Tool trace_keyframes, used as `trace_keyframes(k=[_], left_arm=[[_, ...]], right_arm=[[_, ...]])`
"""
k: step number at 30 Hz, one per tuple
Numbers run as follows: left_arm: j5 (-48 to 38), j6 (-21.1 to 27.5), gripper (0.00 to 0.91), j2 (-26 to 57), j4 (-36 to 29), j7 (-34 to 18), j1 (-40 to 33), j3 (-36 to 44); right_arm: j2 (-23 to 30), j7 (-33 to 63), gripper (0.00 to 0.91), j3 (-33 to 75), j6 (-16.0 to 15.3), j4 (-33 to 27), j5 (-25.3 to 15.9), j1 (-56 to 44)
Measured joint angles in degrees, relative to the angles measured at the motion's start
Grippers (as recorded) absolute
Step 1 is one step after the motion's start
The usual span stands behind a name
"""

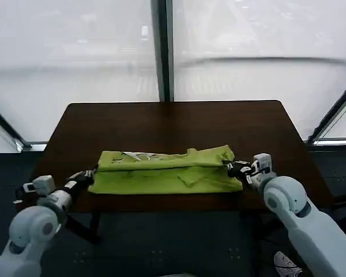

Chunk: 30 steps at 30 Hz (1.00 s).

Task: Fold and organize the clothes.

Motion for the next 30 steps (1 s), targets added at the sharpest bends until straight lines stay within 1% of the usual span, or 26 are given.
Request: trace_keyframes(k=[8,15,16,17,24,30], left_arm=[[0.58,-0.22,0.0,-1.39,-1.75,0.03,3.01,-1.71],[2.02,-0.07,0.0,-2.5,-1.58,-0.23,4.66,-2.05],[2.19,0.26,0.02,-2.73,-1.76,-0.44,4.9,-2.2],[2.24,0.63,0.878,-2.87,-1.91,-0.74,5.12,-2.3],[2.95,1.83,0.878,-3.94,-4.12,-2.29,6.93,-3.47],[3.71,2.21,0.878,-3.84,-4.55,-2.25,6.44,-4.15]], right_arm=[[-1.14,-0.06,0.0,-0.01,0.0,0.5,0.4,-1.07],[-1.72,-0.09,0.0,-0.42,0.0,0.96,0.65,-1.93],[-1.95,-0.07,0.0,-0.37,0.0,1.21,0.73,-2.07],[-2.14,-0.06,0.878,-0.31,0.0,1.36,0.78,-2.15],[-3.26,-0.14,0.878,0.94,0.0,2.93,1.21,-2.29],[-1.77,-0.22,0.878,2.45,0.0,2.46,0.51,-0.71]])
